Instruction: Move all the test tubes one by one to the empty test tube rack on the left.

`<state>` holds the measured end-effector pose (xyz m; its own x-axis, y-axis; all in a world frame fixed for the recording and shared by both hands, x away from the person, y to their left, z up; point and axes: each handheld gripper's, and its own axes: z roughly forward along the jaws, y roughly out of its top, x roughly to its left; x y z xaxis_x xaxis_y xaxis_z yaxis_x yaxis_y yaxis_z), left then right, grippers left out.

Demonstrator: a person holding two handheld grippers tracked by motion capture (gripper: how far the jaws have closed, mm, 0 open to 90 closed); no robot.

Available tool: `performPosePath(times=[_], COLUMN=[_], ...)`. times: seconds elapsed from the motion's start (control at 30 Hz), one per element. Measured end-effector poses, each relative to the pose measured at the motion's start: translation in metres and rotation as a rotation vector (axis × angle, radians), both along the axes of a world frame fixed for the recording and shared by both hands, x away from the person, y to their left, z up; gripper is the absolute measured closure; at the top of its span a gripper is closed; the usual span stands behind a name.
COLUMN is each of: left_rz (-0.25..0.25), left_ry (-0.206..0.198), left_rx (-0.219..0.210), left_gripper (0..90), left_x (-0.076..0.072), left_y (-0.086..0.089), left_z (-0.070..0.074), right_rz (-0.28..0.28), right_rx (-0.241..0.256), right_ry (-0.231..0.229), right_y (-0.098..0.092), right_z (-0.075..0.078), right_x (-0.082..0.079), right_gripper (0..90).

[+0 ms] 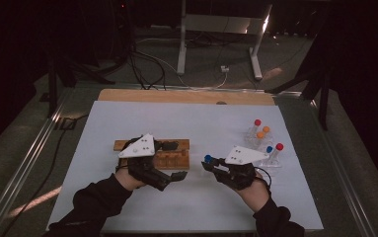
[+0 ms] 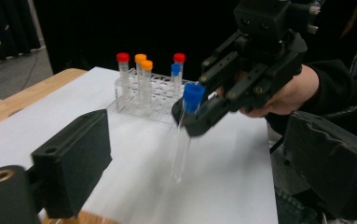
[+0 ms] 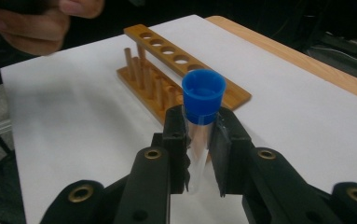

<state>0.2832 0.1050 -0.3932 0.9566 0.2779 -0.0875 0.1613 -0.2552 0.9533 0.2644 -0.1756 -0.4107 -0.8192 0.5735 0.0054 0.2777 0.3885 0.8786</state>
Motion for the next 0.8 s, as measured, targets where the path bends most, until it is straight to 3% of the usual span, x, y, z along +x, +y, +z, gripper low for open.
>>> performPosePath(times=[0.17, 0.4, 0.43, 0.73, 0.8], left_rz=[-0.016, -0.029, -0.025, -0.037, -0.037], left_ry=[-0.028, -0.047, -0.053, -0.077, -0.077], left_rx=[0.02, 0.037, 0.042, 0.057, 0.059], left_gripper=[18.7, 35.6, 40.5, 53.2, 60.3], left_x=[0.001, 0.002, 0.002, 0.002, 0.002], left_y=[-0.016, -0.032, -0.033, -0.045, -0.046], left_z=[0.0, 0.0, 0.0, -0.003, -0.004], right_rz=[0.018, 0.041, 0.044, 0.051, 0.051], right_rx=[0.0, 0.0, -0.002, -0.001, -0.003], right_ry=[0.002, 0.009, 0.013, 0.013, 0.012], right_y=[0.006, 0.012, 0.012, 0.013, 0.013], right_z=[0.001, 0.0, 0.0, 0.001, 0.001], right_x=[-0.001, -0.002, -0.003, -0.004, -0.004], right_gripper=[76.6, 76.6, 76.6, 76.6, 76.6])
